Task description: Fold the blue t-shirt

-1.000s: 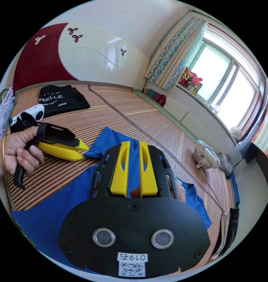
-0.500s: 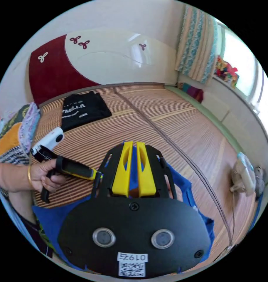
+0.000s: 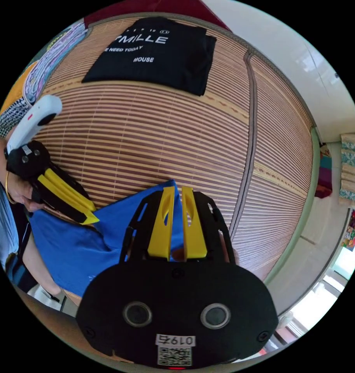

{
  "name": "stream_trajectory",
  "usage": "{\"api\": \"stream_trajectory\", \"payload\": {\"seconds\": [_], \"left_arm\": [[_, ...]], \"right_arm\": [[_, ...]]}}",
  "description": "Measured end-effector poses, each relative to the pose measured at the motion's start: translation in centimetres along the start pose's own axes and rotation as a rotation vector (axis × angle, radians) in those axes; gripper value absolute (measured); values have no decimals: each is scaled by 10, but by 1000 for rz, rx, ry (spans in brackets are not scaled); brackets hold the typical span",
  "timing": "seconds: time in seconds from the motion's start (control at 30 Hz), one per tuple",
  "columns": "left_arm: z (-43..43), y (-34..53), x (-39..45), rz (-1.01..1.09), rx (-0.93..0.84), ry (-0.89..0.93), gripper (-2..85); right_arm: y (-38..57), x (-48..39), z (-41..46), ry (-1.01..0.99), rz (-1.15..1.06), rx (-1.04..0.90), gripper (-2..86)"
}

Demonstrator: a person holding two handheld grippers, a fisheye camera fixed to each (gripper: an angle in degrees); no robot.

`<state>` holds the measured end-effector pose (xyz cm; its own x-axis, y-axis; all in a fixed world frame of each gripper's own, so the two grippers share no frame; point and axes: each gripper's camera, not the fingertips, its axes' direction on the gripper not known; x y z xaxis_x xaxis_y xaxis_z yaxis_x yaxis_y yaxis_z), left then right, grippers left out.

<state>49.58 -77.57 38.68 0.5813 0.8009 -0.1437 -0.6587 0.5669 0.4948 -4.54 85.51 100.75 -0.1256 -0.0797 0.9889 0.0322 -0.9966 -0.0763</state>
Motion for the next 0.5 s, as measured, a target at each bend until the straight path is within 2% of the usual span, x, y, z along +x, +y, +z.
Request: {"api": "stream_trajectory", "payload": {"seconds": [0.5], "left_arm": [[-21,-3,44,25,-10,-19,23]], "right_arm": [[-63,37,31,1,-106,-56,72]]}}
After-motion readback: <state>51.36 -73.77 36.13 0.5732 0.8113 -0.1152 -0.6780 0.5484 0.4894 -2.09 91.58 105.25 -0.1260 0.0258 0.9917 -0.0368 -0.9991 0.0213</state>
